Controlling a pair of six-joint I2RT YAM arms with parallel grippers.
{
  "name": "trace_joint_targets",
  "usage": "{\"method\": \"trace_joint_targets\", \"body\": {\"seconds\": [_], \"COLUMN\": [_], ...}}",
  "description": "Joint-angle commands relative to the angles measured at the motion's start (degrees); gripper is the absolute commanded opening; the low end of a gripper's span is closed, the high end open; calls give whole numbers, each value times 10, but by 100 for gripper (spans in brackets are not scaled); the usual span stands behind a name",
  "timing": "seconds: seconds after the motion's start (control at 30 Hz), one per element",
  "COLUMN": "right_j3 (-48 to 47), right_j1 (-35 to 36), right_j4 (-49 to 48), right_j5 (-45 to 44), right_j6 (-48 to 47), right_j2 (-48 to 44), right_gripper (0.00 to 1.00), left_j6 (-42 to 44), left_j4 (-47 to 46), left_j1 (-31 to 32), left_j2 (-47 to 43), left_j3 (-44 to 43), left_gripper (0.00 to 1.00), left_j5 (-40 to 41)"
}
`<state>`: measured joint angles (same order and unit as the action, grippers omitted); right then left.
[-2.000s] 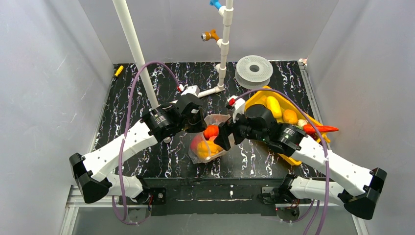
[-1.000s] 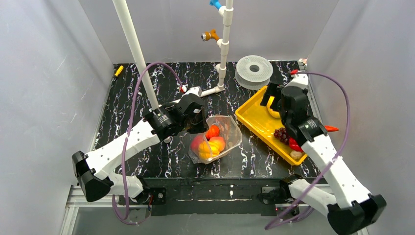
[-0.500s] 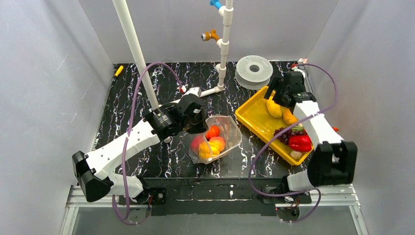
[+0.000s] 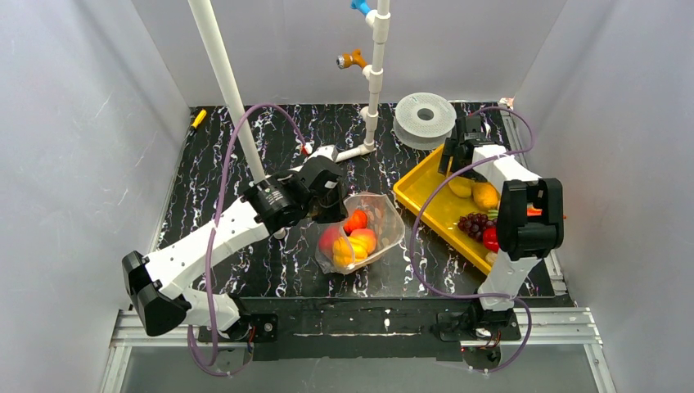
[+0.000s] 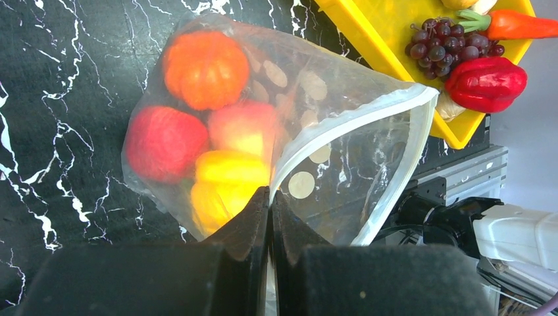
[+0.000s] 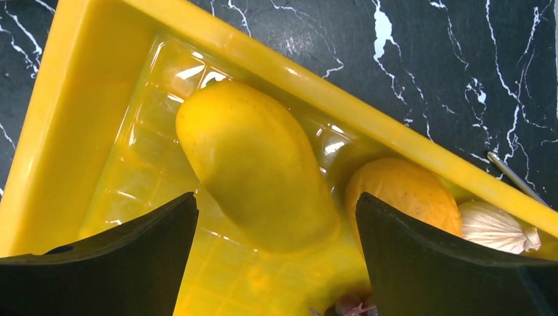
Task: Place the food in the zip-top bag and seal the zipper
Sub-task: Pick up the fake fruit from the bin.
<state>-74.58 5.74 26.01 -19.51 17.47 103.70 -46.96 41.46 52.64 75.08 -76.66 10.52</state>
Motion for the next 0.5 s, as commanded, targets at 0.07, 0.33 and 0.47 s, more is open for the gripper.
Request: {"method": "trace_joint_targets", "body": {"seconds": [0.07,0.33,0.47], "right_j3": [-29,-39,-37], "right_j1": [-2,0,0], "right_j4": [6,7,6], "right_j5": [-5,0,8], "right_j6": [-16,-23,-23], "right_j2": [40,46,44], "right_gripper": [90,70,50], "left_j6": [6,3,3], "left_j4": [18,17,17], "left_j1": [-2,-3,-3], "left_j2": [13,9,9], "left_j3": [-31,-22,-23], "left_gripper": [0,0,0], "left_j5": [0,0,-1]}}
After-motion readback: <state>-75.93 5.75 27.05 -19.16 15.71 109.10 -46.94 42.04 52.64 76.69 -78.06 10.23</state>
